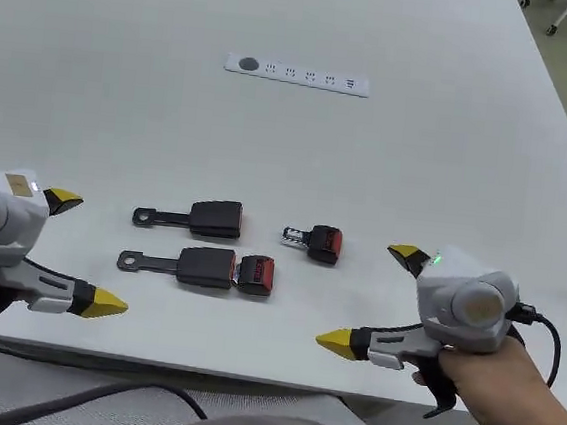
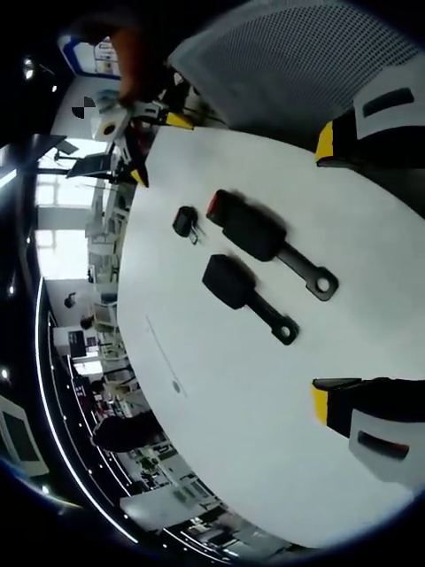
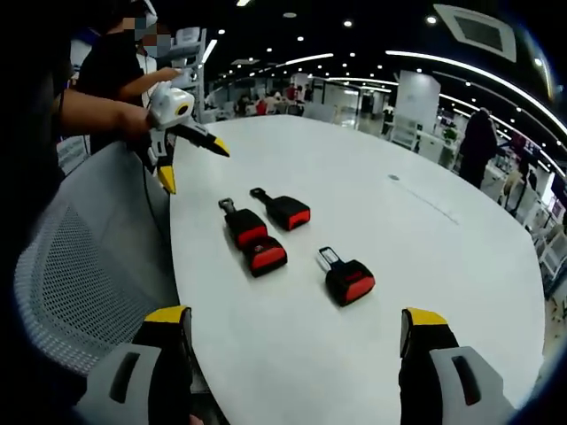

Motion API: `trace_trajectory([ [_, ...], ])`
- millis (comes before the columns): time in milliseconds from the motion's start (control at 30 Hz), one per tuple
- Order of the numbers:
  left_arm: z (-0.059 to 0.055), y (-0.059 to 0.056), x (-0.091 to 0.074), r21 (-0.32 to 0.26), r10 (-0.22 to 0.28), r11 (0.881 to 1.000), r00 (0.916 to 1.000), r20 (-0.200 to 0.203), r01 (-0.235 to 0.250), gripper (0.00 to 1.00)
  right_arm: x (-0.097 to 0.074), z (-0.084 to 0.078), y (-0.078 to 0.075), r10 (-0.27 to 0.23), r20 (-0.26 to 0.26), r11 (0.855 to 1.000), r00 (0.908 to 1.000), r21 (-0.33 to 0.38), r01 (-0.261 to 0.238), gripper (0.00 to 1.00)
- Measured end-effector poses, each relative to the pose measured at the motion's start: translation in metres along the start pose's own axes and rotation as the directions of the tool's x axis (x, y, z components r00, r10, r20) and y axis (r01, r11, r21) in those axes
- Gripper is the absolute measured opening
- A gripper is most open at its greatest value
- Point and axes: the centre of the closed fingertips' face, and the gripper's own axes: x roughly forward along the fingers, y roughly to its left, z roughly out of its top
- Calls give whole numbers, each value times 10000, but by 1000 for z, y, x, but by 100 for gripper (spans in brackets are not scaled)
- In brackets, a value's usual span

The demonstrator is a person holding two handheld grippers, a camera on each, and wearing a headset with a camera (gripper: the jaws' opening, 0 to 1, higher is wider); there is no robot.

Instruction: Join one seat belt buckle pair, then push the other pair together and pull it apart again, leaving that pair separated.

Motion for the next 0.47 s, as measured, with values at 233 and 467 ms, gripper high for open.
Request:
trace_trajectory([
  [233,-2,3,-7,-471,5,9989,9993,368,12,100,0,6,0,-132,348,9996,9993,257,123,99],
  [467,7,-4,-7,-692,-138,9974,9960,879,199,100,1,1,-8,-254,279,9986,9993,482,240,100],
])
